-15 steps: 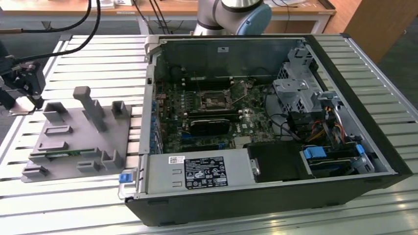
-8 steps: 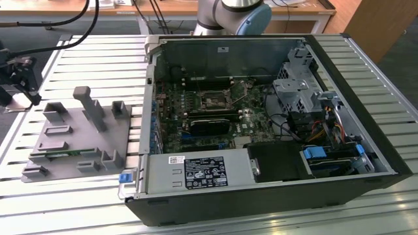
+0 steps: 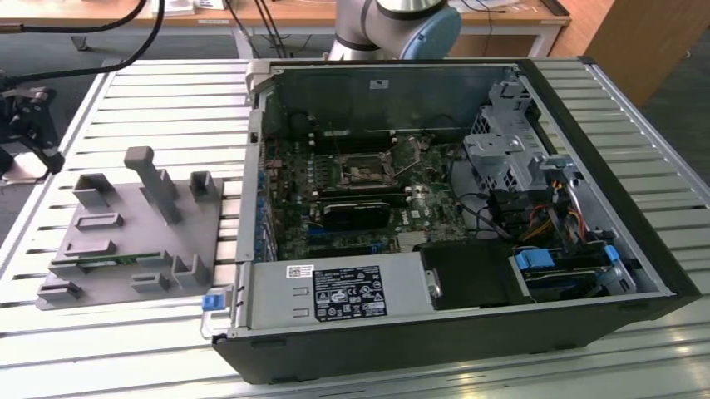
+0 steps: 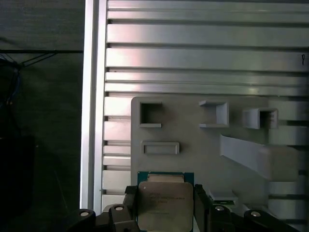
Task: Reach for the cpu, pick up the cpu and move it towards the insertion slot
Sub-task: 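Pick up the cpu and move it towards the insertion slot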
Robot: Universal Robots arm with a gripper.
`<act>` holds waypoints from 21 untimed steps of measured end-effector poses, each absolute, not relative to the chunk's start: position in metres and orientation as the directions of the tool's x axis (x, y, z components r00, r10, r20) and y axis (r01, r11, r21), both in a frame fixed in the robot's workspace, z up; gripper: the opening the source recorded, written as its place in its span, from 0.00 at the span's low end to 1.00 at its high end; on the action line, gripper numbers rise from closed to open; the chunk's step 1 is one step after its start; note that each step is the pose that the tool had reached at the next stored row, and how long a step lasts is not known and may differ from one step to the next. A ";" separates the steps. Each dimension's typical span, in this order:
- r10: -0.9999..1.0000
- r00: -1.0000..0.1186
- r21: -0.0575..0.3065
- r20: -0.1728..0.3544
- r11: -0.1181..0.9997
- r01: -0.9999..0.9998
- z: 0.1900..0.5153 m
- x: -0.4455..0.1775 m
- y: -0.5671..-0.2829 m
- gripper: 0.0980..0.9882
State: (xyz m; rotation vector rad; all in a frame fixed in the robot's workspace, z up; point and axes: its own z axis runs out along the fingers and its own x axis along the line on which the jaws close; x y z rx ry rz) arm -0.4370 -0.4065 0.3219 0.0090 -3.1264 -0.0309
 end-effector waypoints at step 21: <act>-0.006 -1.000 0.006 0.015 1.000 -0.006 0.364 -0.437 -0.405 0.50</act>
